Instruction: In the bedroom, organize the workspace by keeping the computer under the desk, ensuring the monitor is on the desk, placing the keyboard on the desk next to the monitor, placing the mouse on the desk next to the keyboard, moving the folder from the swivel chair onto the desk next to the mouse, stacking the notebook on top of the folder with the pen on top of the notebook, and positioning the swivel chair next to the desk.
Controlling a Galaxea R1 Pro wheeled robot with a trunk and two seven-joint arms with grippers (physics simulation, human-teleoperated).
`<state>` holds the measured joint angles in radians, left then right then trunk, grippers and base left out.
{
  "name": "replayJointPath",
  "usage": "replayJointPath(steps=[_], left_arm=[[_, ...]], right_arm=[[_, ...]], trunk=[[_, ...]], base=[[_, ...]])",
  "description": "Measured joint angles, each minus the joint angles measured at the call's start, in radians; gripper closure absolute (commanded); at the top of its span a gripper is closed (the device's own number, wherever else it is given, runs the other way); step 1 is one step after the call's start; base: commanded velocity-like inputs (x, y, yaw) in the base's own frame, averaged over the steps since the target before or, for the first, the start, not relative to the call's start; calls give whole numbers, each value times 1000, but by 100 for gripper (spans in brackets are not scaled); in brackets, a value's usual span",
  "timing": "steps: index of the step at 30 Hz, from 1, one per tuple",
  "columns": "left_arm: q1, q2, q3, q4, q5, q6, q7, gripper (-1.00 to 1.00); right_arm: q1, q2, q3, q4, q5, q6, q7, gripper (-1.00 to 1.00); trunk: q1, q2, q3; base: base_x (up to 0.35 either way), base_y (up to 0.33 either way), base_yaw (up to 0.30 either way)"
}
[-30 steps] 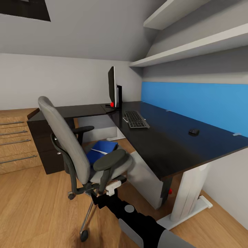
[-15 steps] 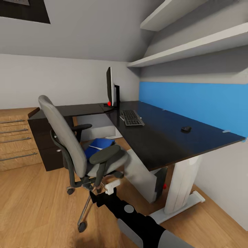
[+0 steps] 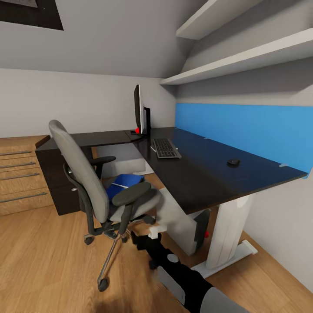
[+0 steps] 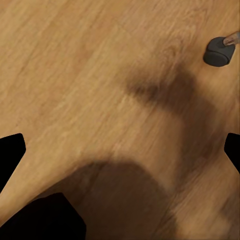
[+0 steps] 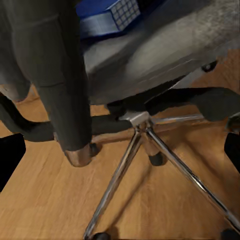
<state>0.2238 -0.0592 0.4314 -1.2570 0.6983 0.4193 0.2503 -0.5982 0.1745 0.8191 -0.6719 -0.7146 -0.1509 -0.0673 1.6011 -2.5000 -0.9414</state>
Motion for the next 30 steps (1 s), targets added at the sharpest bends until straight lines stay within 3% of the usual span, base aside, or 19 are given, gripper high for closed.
replayJointPath(steps=[4,10,21,30], left_arm=[[0,0,0,0,0,0,-2,-100],[0,0,0,0,-1,0,-4,-100],[0,0,0,0,-3,0,-3,-100],[0,0,0,-1,-4,0,-3,-100]], right_arm=[[-3,0,-118,64,-3,-13,-2,-100],[-5,0,-177,95,-3,-20,-2,-100],[-7,0,-201,107,-4,-24,-1,-100],[-8,0,-202,105,-2,-24,0,-100]], trunk=[[0,0,0],[0,0,0],[0,0,0],[-1,0,0]], base=[[-2,-1,0],[0,0,0],[34,5,0],[236,98,0]])
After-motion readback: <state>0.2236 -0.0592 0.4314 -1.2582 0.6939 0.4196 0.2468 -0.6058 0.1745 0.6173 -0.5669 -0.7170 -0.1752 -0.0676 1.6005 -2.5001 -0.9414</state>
